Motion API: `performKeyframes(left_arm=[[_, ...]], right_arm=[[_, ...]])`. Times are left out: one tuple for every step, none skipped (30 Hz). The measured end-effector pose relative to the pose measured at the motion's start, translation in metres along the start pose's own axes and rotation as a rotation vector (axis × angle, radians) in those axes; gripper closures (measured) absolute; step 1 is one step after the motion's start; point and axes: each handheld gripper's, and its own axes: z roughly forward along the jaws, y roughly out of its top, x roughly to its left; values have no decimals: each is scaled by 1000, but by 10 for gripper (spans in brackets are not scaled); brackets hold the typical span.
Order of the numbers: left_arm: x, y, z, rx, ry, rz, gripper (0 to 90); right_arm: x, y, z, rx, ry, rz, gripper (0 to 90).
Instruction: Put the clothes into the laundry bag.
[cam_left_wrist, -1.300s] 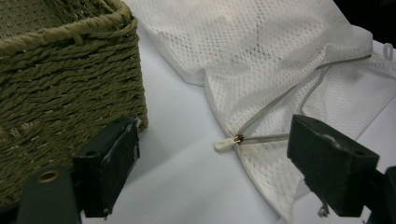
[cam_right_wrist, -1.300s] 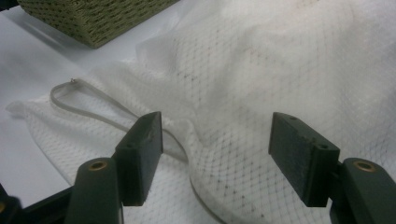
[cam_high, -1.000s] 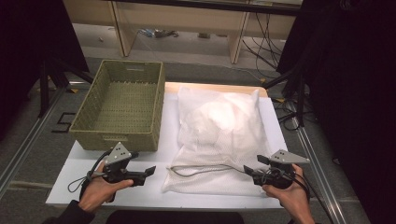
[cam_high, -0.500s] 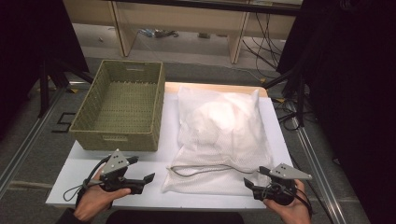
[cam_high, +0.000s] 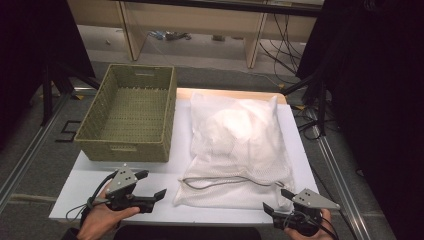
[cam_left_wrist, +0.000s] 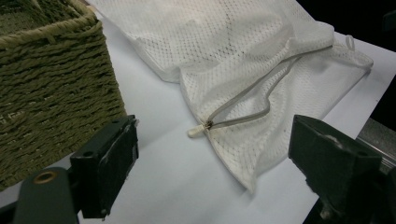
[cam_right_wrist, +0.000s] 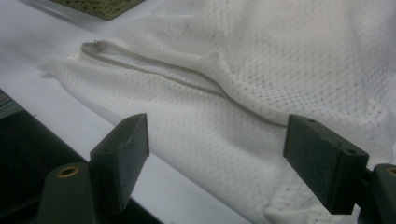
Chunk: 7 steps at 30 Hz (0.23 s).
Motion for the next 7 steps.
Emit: performKeyframes(left_arm=[[0,0,-1,5,3,-2,156],[1,0,-1,4,4,-3,156],[1,0,-1,4,4,-4,156],[1,0,-1,3,3,-4,156],[1,0,-1,1,5,-4,156],[1,1,-1,1,6,-3,156],[1,1,-1,1,6,-3,157]], right_arm=[[-2,0,1,-20,-12,-20,235],[-2,0,0,-14,-16,-20,235],[-2,0,0,-15,-17,-22,235],[-2,0,0,-18,-11,-20,236],[-3,0,0,-13,-16,-28,236],[-2,0,0,-7,-20,-24,236],[-2,0,0,-2,-16,-20,236]])
